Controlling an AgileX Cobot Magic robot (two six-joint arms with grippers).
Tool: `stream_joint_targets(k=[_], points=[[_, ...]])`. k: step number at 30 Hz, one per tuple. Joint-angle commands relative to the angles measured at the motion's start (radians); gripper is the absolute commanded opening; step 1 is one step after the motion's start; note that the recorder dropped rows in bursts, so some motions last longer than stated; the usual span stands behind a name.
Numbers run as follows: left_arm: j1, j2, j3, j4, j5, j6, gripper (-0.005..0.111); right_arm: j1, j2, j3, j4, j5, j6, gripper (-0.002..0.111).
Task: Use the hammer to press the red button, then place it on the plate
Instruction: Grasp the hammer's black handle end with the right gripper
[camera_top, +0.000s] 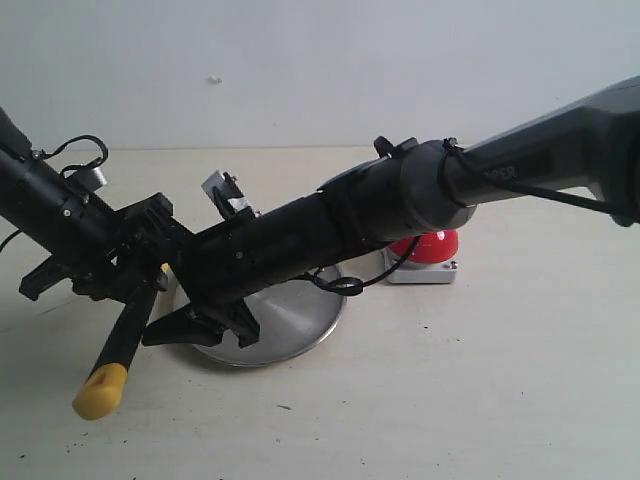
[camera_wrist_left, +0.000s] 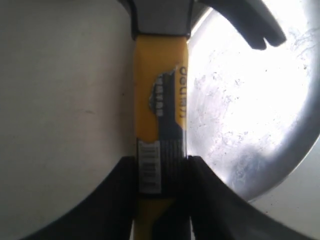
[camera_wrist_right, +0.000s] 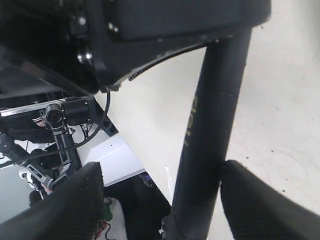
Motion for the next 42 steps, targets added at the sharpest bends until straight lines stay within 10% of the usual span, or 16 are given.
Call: stream_joint_targets(k=[1,42], points=[[0.004,-0.007,-0.008,-0.018,0.021,0.01,0.0,0.003,0.003,-0.024,-0.09,0.008,0.052,0.065],[0.011,-0.007,-0.006,-0.061,0.149,0.115,0.0,0.01,0.111,-0.031,0.055,0.09,-0.008,0.062]])
